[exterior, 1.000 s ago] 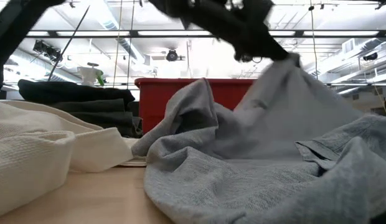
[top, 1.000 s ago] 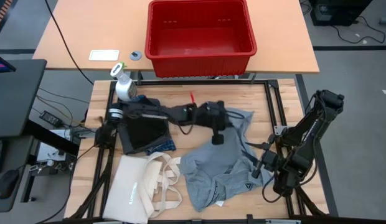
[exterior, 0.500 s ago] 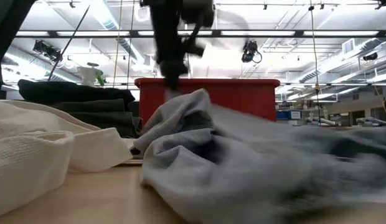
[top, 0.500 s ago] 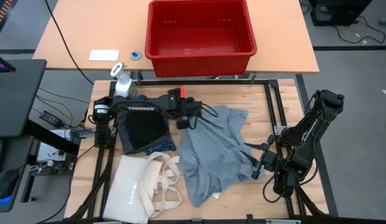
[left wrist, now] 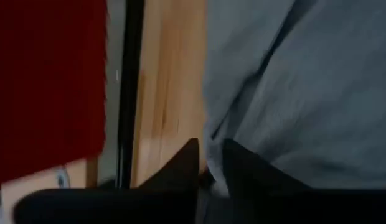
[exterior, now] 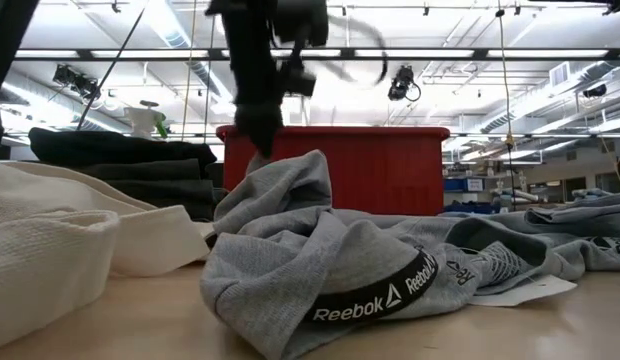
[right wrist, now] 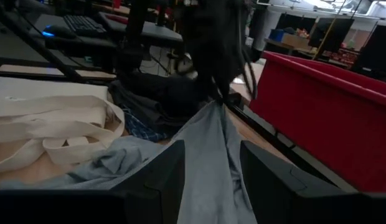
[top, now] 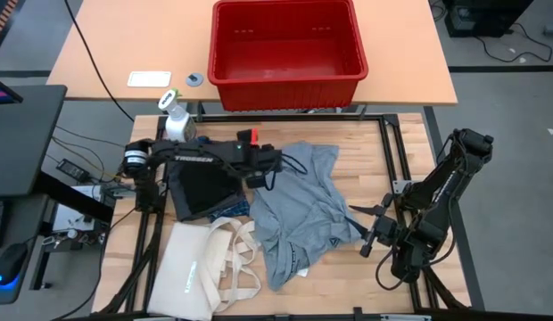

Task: Fold Laundry from Bin
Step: Fold the gray shirt

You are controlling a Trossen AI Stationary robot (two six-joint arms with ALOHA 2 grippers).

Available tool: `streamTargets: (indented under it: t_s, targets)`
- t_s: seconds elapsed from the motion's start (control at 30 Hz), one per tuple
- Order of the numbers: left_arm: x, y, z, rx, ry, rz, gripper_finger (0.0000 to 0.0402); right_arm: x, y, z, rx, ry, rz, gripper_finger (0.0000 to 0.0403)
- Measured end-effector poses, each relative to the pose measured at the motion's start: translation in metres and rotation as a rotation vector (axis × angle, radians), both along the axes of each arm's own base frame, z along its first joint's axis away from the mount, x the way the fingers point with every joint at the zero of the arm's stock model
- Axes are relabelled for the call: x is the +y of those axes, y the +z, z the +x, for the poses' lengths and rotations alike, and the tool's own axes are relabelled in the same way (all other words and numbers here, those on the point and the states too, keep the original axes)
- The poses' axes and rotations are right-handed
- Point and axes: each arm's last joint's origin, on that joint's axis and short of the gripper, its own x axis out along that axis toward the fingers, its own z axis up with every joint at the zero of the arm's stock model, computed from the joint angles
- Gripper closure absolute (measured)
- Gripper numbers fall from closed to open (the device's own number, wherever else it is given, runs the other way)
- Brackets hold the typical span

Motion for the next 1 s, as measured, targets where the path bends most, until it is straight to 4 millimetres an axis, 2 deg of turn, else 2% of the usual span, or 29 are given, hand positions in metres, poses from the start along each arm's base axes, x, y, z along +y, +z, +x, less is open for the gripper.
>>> streamTargets:
  t_s: [0.17,0.33,0.43,0.53,0.63,0.77,0.87,1.0]
  targets:
    - [-0.013,0.023,0.001,-0.112,-0.087,0.034,0.0265,0.0,0.0,0.001,0.004,-0.004,-0.004,0.0241]
    - [-0.013,0.027,0.0,-0.091,-0.09,0.112,0.0223,0.0,0.0,0.002,0.007,-0.002,-0.001,0.0241]
    - [-0.011,0.024,0.01,-0.171,-0.16,-0.012,0.0218,-0.001,0.001,0.002,0.0,-0.009,-0.013,0.0241]
    - [-0.014,0.009,0.029,-0.232,-0.302,-0.153,0.0219,-0.002,0.001,0.004,-0.006,-0.025,-0.02,0.0241]
    - [-0.011,-0.01,0.046,-0.208,-0.398,-0.129,0.0222,-0.004,0.001,0.007,-0.003,-0.037,-0.011,0.0241]
    - [0.004,-0.042,0.067,-0.2,-0.466,-0.099,0.0223,-0.005,0.0,0.01,0.016,-0.037,0.004,0.0241]
    - [0.014,-0.066,0.075,-0.17,-0.49,-0.109,0.0224,-0.005,0.0,0.011,0.025,-0.034,-0.001,0.0241]
    - [0.021,-0.085,0.078,-0.132,-0.496,-0.109,0.0224,-0.005,0.0,0.011,0.03,-0.032,-0.01,0.0241]
